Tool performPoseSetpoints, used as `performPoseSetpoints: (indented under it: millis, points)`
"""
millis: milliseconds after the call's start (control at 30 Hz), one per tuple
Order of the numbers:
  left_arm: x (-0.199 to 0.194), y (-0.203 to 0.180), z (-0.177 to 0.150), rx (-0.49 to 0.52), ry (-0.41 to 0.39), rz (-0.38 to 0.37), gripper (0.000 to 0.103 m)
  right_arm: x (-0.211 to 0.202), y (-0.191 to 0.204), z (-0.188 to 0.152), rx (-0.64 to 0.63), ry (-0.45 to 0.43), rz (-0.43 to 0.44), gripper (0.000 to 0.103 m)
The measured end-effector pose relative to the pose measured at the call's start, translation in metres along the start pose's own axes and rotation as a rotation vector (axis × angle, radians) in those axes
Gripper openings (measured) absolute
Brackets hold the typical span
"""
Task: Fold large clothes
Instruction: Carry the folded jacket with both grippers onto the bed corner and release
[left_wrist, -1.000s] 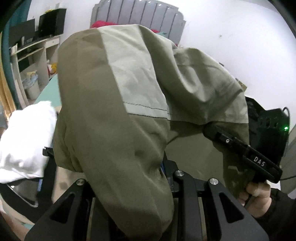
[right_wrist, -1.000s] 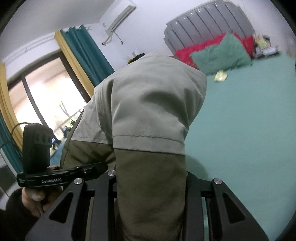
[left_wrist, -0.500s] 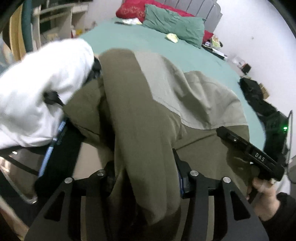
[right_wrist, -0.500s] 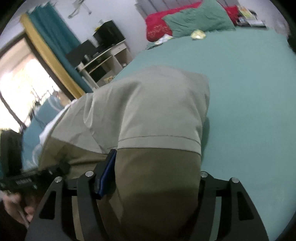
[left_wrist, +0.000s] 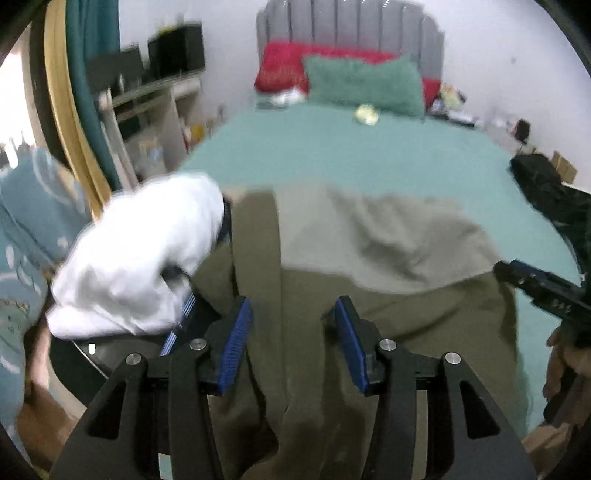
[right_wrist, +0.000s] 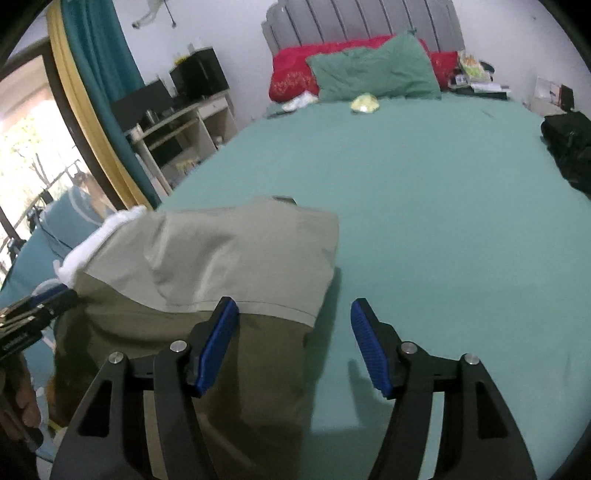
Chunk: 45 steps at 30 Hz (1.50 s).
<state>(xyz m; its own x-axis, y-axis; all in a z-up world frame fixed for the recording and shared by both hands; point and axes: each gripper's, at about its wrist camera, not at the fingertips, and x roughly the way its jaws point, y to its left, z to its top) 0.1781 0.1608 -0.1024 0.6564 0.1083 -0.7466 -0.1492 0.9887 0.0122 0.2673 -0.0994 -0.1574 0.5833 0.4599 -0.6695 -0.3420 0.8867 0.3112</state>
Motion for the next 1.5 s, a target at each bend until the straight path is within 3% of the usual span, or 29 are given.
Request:
performPoseSetpoints:
  millis: [100,200,367,633,1033,1500]
  points:
    - [0.024,0.014,-0.013,-0.018,0.060,0.012,0.051,0.015,-0.005,0.000,-0.012,0.026,-0.029,0.072]
    - [0.039,0.021,-0.018,-0.007,0.068,0.027,0.065,0.028,-0.011,-0.006,-0.035,0.040,-0.060,0.081]
    - [0.048,0.032,-0.014,-0.053,0.074,0.016,0.069,0.041,-0.019,-0.007,-0.026,0.065,-0.057,0.090]
    - [0.012,0.022,-0.016,-0.050,0.017,0.063,0.069,0.030,-0.024,-0.003,0.018,0.130,-0.021,0.091]
    - [-0.029,0.029,-0.058,-0.126,0.064,0.043,0.069,-0.017,-0.022,-0.037,-0.017,0.172,-0.013,0.092]
    - [-0.074,-0.030,-0.090,-0.155,0.024,-0.101,0.069,-0.076,-0.040,-0.061,-0.018,0.159,-0.036,0.092]
